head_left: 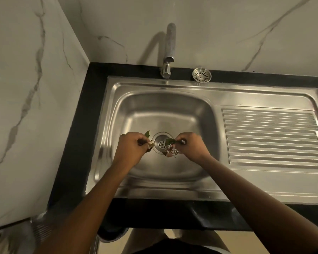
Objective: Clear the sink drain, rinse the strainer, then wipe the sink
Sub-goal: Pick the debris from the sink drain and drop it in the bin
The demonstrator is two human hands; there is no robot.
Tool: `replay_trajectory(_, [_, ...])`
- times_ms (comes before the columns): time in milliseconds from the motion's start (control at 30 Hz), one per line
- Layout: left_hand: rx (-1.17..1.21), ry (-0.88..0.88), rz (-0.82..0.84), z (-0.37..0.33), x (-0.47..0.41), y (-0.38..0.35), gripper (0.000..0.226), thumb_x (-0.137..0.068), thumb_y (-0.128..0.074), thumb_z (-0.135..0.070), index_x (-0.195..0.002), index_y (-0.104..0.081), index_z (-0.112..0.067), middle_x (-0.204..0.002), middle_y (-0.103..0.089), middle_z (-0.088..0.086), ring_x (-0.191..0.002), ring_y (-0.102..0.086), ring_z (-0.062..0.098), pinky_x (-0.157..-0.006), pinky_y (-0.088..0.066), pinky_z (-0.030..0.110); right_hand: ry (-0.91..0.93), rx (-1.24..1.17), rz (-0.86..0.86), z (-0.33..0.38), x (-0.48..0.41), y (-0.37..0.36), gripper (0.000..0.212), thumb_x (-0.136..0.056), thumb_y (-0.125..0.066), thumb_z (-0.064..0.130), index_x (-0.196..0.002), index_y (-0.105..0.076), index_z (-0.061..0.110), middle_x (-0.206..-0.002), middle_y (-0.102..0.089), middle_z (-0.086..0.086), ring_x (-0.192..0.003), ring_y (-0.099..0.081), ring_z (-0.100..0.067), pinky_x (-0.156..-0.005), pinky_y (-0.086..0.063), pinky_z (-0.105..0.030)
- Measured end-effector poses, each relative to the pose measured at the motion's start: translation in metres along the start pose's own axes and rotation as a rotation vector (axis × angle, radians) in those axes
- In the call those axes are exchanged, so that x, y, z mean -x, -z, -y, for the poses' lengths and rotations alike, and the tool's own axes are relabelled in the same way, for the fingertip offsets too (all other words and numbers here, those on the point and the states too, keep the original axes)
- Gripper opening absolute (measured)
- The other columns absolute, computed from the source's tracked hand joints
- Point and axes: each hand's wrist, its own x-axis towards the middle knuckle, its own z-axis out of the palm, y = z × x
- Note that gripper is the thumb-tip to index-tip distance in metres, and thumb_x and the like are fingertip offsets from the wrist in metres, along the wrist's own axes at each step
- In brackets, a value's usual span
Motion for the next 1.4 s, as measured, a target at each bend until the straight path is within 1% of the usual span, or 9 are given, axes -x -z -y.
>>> replay_trajectory(100, [0.053, -0.015, -0.057, -0.013, 0.019, 0.003, 0.01, -0.08, -0.09, -0.015, -0.085, -0.084, -0.019, -0.075, -0.078, -0.01, -0.068, -0.076, -0.001, -0.074, -0.063, 0.018, -0.017, -0.179, -0.05, 0.007, 0.018, 0.017, 0.008, -0.083, -0.083, 0.011, -0.089, -0.078, 0.012, -0.075, -0.073, 0.001, -0.065, -0.076, -0.015, -0.063, -0.062, -0.026])
replay_trajectory(233, [0.101, -0.002, -0.17, -0.028, 0.051, 0.006, 0.012, -0.077, -0.093, -0.02, -0.085, -0.084, -0.021, -0.074, -0.077, -0.015, -0.068, -0.072, -0.007, -0.066, -0.052, 0.003, 0.008, -0.345, -0.049, 0.019, 0.04, 0.032, 0.011, -0.083, -0.085, 0.009, -0.092, -0.078, 0.009, -0.082, -0.076, -0.005, -0.063, -0.076, -0.012, -0.058, -0.06, -0.02])
replay_trajectory(400, [0.149, 0.035, -0.302, -0.04, 0.106, 0.008, 0.014, -0.077, -0.093, -0.019, -0.087, -0.084, -0.018, -0.077, -0.08, -0.009, -0.072, -0.076, 0.003, -0.074, -0.06, 0.015, 0.123, -0.379, 0.053, 0.038, 0.069, 0.039, 0.012, -0.083, -0.085, 0.009, -0.093, -0.078, 0.009, -0.081, -0.076, -0.005, -0.057, -0.075, -0.01, -0.054, -0.055, -0.015])
replay_trajectory(600, [0.154, 0.109, -0.424, -0.033, 0.181, 0.014, 0.012, -0.082, -0.088, -0.016, -0.093, -0.085, -0.021, -0.083, -0.082, -0.009, -0.077, -0.079, 0.004, -0.084, -0.064, 0.027, 0.237, -0.4, 0.176, 0.061, 0.106, 0.028, 0.011, -0.085, -0.084, 0.01, -0.091, -0.076, 0.016, -0.085, -0.078, -0.004, -0.064, -0.078, -0.022, -0.067, -0.065, -0.037])
replay_trajectory(767, [0.127, 0.144, -0.545, -0.01, 0.243, 0.025, 0.025, -0.081, -0.089, -0.015, -0.085, -0.081, -0.039, -0.083, -0.08, -0.02, -0.078, -0.076, -0.002, -0.083, -0.064, 0.025, 0.317, -0.412, 0.281, 0.081, 0.14, 0.0, 0.014, -0.085, -0.085, 0.006, -0.088, -0.077, 0.018, -0.074, -0.076, 0.002, -0.064, -0.078, -0.018, -0.063, -0.065, -0.029])
replay_trajectory(900, [0.208, 0.192, -0.649, 0.013, 0.291, 0.036, 0.03, -0.082, -0.088, -0.012, -0.083, -0.079, -0.04, -0.083, -0.082, -0.015, -0.081, -0.079, 0.007, -0.082, -0.065, 0.037, 0.331, -0.396, 0.407, 0.096, 0.166, -0.03, 0.016, -0.084, -0.086, 0.009, -0.088, -0.077, 0.022, -0.078, -0.078, 0.0, -0.067, -0.078, -0.019, -0.066, -0.066, -0.033])
replay_trajectory(1000, [0.209, 0.212, -0.717, 0.031, 0.325, 0.041, 0.03, -0.082, -0.088, -0.011, -0.084, -0.079, -0.04, -0.082, -0.08, -0.024, -0.074, -0.077, -0.002, -0.075, -0.063, 0.022, 0.342, -0.353, 0.454, 0.109, 0.187, -0.058, 0.016, -0.082, -0.088, 0.014, -0.089, -0.078, 0.024, -0.08, -0.078, -0.001, -0.064, -0.078, -0.021, -0.065, -0.066, -0.037])
replay_trajectory(1100, [0.222, 0.264, -0.765, 0.053, 0.356, 0.048, 0.034, -0.082, -0.088, -0.01, -0.079, -0.076, -0.043, -0.077, -0.077, -0.03, -0.072, -0.074, -0.006, -0.069, -0.055, 0.007, 0.396, -0.316, 0.516, 0.123, 0.208, -0.09, 0.018, -0.082, -0.087, 0.011, -0.086, -0.077, 0.025, -0.076, -0.078, 0.006, -0.061, -0.077, -0.015, -0.055, -0.061, -0.025])
replay_trajectory(1400, [0.256, 0.404, -0.783, 0.139, 0.419, 0.062, 0.012, -0.083, -0.086, -0.009, -0.091, -0.085, -0.018, -0.083, -0.081, -0.005, -0.074, -0.073, 0.003, -0.067, -0.054, 0.009, 0.349, -0.184, 0.631, 0.14, 0.25, -0.184, 0.014, -0.084, -0.085, 0.009, -0.091, -0.076, 0.017, -0.081, -0.076, -0.002, -0.065, -0.076, -0.008, -0.057, -0.059, -0.018])
